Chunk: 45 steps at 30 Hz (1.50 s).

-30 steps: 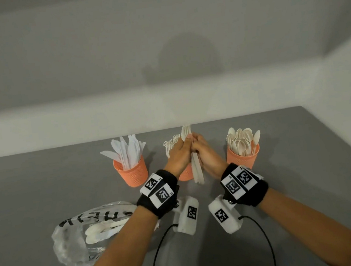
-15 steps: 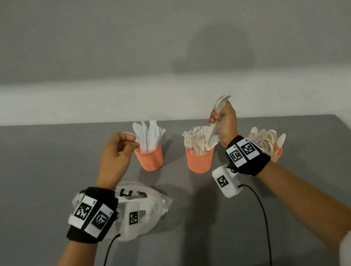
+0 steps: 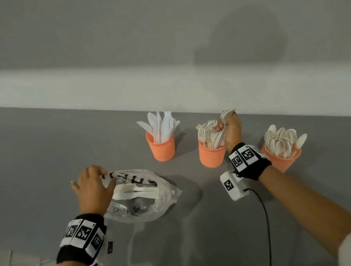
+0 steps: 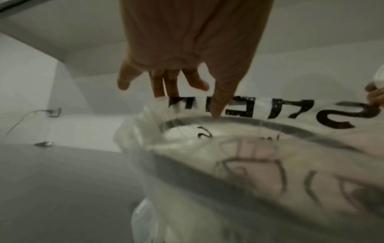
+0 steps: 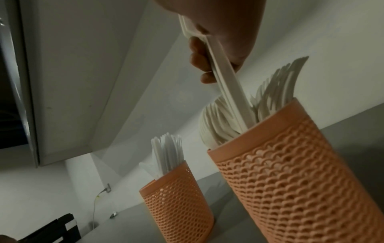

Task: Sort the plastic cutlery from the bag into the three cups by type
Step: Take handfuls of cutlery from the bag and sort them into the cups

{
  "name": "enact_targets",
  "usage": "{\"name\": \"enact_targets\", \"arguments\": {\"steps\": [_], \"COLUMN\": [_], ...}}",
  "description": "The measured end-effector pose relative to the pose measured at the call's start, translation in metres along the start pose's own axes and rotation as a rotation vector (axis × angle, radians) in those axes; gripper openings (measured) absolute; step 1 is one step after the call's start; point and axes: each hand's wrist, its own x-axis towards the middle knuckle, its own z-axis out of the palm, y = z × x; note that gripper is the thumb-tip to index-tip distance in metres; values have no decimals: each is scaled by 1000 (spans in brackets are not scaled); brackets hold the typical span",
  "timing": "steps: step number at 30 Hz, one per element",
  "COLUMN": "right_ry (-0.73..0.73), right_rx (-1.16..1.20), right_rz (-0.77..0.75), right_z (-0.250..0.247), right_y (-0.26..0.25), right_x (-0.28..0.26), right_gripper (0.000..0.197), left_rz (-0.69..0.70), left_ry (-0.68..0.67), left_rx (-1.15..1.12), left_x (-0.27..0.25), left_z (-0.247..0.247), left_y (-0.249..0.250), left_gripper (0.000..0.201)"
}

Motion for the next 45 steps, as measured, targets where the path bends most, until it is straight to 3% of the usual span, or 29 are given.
{"name": "enact_targets", "arguments": {"steps": [4,7,9,12,15,17,23,29,32,34,37,40,45], "right_ry": [-25,-36,-32,-48,-64,-68,-176,-301,-410,-495,-507,-460,-404], "right_rx": [-58,-110,-279,-514,-581,-674,-1104,-1400,-1629,-1809,-2000,-2059,-1996], "right_rz": [-34,2,11,-4,-55,-101,-516,-701,-815,-794,-573,-463,-431], "right_z": [-7,-11,-20,-42,-41,-35,-37,-22,-18,-20,-30,-31,-16], "right_y": [-4,4,18,38,34,25,17,5,10,16,21,15,14], "right_x": [2,4,6,12,7,1,-12,-14,-12,-8,0,4,7], "right_gripper": [3,5,17,18,9,22,48,70,70,70,72,61,54], "left_rz": [-191,-287,-236,-137,-117,-120,-146,-122,-112,-105,-109,-113,-112], "left_ry": [109,79,98,78,64,38,-16,-46,-67,-79,-96,-120,-147], "left_rx": [-238,-376,-357,-289,-267,-270,-257,-228,-225,-218,-207,-201,-197], "left_x": [4,2,1,3,5,7,10,9,10,10,10,11,14], "left_z": [5,10,11,16,17,16,13,14,14,14,13,13,13], "left_y": [-12,-13,-13,-12,-9,-6,2,0,0,0,-1,-1,0], "left_gripper": [39,25,3,23,30,31,31,30,30,30,29,28,27]}}
